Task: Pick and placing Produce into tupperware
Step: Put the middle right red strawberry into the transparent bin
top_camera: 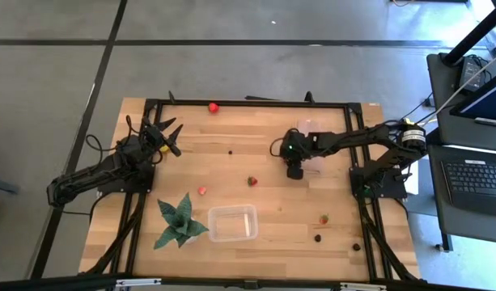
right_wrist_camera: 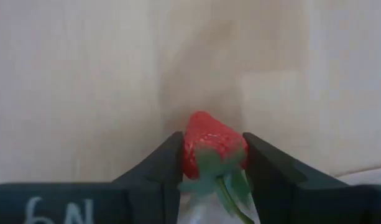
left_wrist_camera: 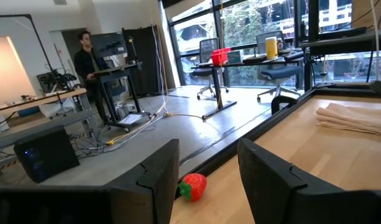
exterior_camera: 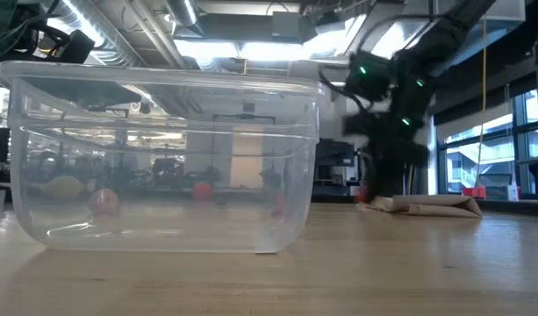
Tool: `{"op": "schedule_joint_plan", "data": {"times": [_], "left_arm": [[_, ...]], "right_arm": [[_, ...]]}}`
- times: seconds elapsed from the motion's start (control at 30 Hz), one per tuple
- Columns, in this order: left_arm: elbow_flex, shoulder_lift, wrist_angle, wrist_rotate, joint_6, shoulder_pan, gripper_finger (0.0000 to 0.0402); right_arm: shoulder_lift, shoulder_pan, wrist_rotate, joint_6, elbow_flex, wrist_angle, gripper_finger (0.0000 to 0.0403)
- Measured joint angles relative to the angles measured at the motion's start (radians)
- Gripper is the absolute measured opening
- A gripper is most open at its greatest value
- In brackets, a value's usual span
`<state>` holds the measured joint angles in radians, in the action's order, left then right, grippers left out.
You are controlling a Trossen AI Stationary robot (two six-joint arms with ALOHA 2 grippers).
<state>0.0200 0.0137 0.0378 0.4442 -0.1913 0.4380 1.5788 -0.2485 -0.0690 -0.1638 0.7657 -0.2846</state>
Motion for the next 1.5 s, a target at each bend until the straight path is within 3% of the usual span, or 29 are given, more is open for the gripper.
{"op": "schedule_joint_plan", "data": {"times": [0.13,0.4,0.67,0.8,1.03,1.3,1.5], "left_arm": [[0.0,0.0,0.0,0.0,0.0,0.0,0.0157],[0.0,0.0,0.0,0.0,-0.002,0.0,0.0157],[0.0,0.0,0.0,0.0,-0.002,0.0,0.0157],[0.0,0.0,0.0,0.0,-0.002,0.0,0.0157],[0.0,0.0,0.0,0.0,-0.002,0.0,0.0157],[0.0,0.0,-0.003,0.0,0.001,0.0,0.0157],[0.0,0.0,-0.003,0.0,0.043,0.0,0.0157]], "right_arm": [[0.0,0.002,0.02,-0.003,0.151,-0.054,0.0154],[-0.002,0.004,0.206,-0.005,0.49,-0.096,0.0149],[-0.004,0.047,0.406,-0.05,0.668,-0.109,0.0155],[-0.004,0.121,0.389,-0.033,0.697,-0.1,0.0156],[0.014,0.274,0.215,0.157,0.7,-0.044,0.0157],[0.155,0.431,0.179,0.29,0.7,-0.012,0.0151],[0.265,0.463,0.142,0.302,0.699,-0.062,0.0155]]}}
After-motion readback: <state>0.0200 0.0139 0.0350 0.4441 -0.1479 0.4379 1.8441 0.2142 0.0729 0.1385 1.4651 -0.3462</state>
